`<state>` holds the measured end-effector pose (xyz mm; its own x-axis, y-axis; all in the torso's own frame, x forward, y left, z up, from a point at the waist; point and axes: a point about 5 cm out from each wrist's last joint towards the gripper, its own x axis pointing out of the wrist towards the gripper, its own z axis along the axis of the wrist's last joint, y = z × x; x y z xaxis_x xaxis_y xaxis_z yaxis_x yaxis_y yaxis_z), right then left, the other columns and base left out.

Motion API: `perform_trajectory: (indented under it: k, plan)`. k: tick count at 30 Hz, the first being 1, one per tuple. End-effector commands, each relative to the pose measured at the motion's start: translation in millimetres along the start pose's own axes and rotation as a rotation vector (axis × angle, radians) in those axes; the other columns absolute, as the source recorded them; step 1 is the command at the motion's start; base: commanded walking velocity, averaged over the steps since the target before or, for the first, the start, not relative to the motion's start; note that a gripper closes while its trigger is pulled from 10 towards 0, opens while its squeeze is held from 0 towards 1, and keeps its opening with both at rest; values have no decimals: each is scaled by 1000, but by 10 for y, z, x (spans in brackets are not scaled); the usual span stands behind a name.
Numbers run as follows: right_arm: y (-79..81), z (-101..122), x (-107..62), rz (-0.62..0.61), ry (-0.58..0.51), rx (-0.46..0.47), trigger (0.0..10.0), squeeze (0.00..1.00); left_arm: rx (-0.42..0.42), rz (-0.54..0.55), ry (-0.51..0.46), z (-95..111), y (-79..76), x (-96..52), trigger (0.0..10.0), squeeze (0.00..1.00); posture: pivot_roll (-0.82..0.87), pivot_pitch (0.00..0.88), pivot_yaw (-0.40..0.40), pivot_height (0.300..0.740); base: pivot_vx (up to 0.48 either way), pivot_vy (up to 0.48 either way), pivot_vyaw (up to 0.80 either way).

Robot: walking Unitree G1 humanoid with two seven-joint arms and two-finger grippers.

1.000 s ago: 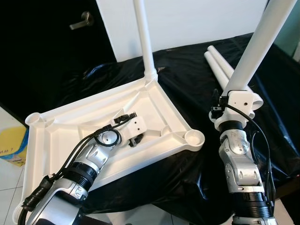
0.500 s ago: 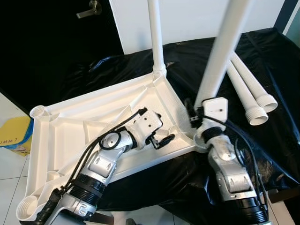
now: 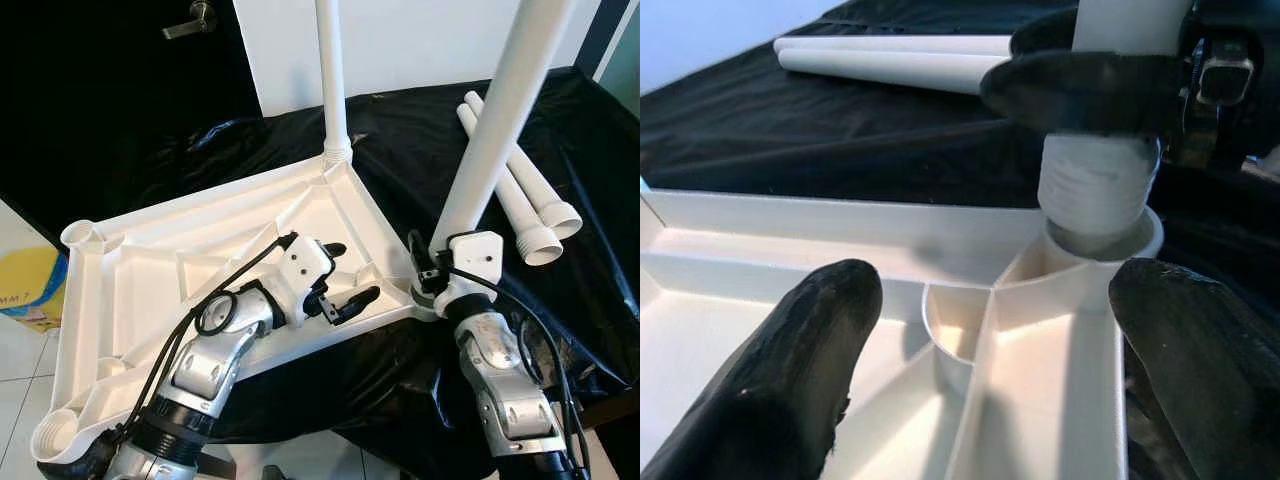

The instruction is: Building children table

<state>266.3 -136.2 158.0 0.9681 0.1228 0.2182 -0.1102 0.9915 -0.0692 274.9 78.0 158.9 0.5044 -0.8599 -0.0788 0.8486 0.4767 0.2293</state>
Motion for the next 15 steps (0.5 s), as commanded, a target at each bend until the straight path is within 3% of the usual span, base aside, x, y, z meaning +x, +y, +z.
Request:
perform_trajectory:
  k: [1, 4, 7, 15]
  plan:
    - [7, 20, -18, 6, -4, 5, 10000, 0, -16, -19, 4, 0, -3, -46, 10000, 0, -158, 65, 65, 740, 0, 0, 0]
    - [-1, -191, -149, 14, 75, 14, 10000, 0, -50, 11, -49, 50, -27, -17, 10000, 0, -160, 66, 73, 740, 0, 0, 0]
    - [16, -329, -176, 30, 117, 21, 10000, 0, -96, 12, -100, 102, -85, 16, 10000, 0, -165, 71, 76, 740, 0, 0, 0]
    - [77, -409, -177, 118, 128, -7, 10000, 0, -124, 20, -127, 164, -128, 35, 10000, 0, -160, 69, 70, 740, 0, 0, 0]
